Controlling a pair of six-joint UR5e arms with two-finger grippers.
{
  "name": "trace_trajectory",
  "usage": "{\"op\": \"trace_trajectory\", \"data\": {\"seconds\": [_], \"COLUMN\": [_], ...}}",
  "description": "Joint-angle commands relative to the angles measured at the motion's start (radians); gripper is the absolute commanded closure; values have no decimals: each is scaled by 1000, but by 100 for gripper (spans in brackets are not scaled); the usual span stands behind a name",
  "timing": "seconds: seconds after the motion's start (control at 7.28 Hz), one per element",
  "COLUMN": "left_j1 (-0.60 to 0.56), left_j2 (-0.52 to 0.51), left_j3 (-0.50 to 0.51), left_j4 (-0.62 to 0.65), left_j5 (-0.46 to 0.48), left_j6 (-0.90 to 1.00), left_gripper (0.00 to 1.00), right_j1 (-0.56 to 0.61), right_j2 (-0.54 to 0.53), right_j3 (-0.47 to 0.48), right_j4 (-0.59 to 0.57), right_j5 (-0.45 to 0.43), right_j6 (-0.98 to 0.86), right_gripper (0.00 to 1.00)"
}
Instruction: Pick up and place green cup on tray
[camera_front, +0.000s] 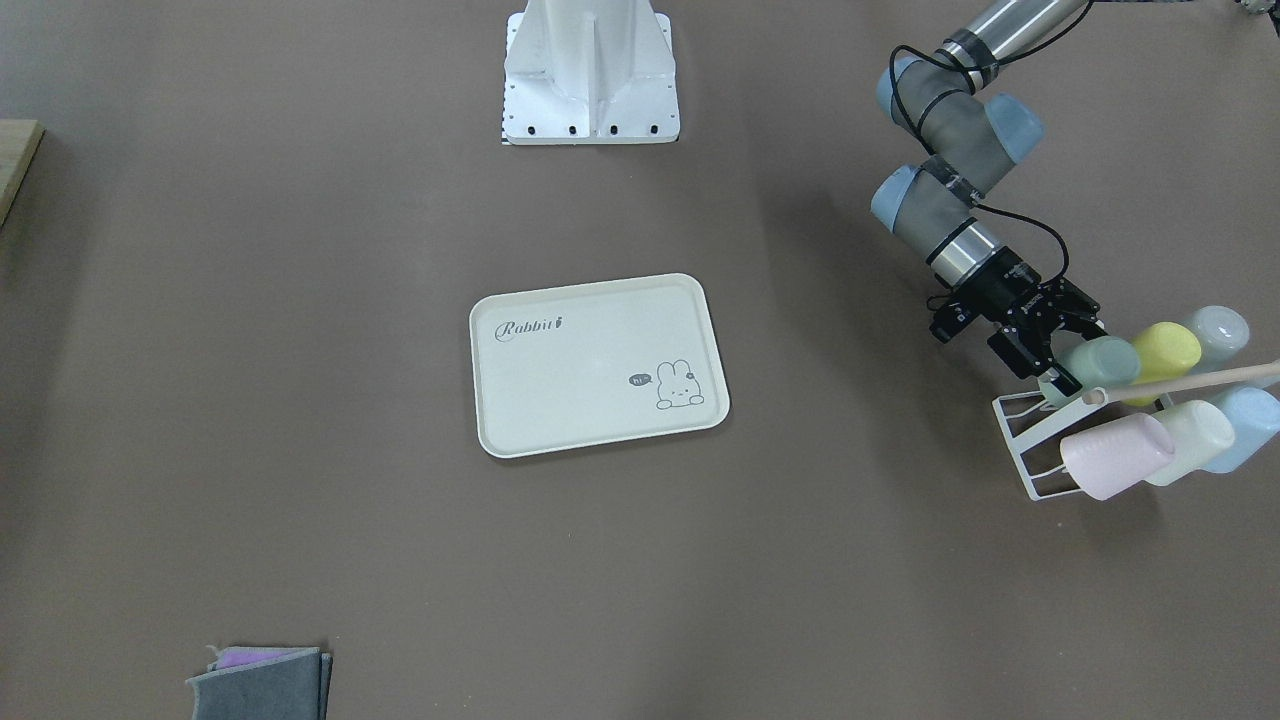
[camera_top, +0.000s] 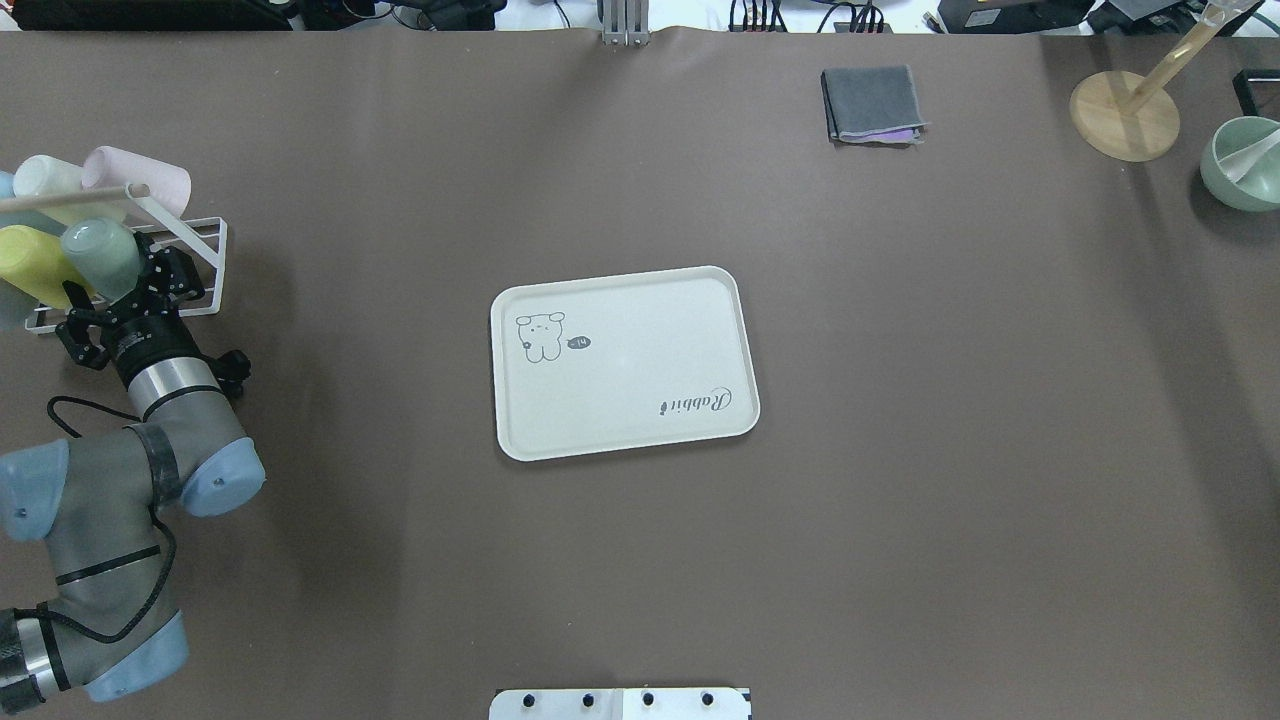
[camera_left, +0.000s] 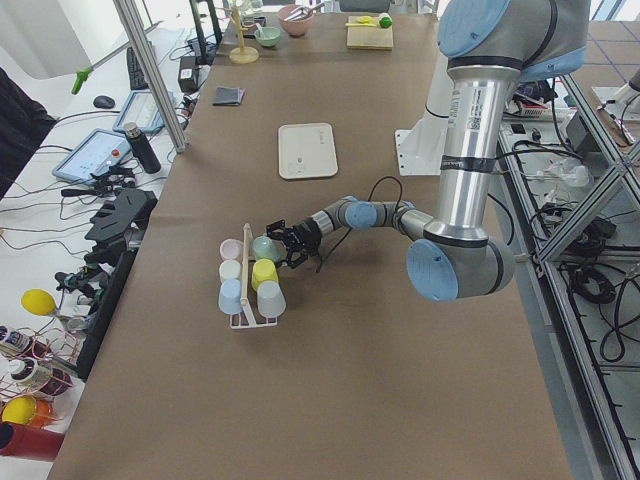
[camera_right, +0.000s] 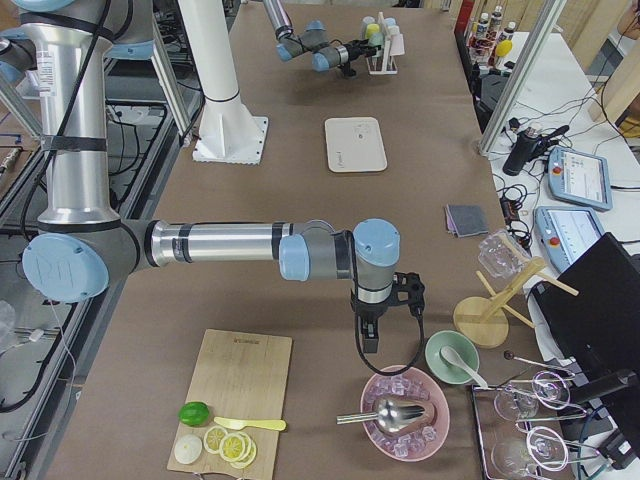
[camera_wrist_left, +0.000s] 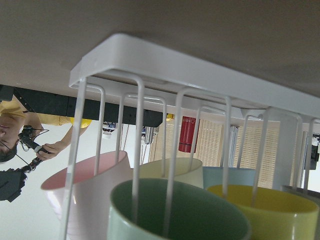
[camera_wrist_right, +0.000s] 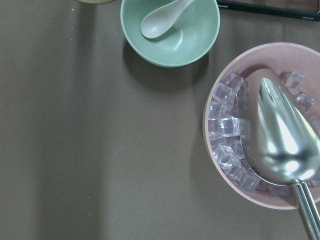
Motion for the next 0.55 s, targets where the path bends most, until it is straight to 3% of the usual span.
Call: {"op": "trace_trajectory", "data": {"seconds": [0.0, 0.14, 0.41], "left_j1": [-3, -5, -5], "left_j2": [0, 0, 0], "left_j3": [0, 0, 0], "left_j4": [-1, -1, 0], "left_j5": [-1, -1, -1], "left_j6": [0, 0, -2], "left_gripper": [22, 43, 79], "right_j1": [-2, 0, 0], "right_j2": [5, 11, 36], "right_j3": [-30, -118, -130], "right_j4": [110, 173, 122], "right_j5": [-32, -23, 47], "right_j6": [-1, 4, 2], "right_gripper": [0, 0, 0]}}
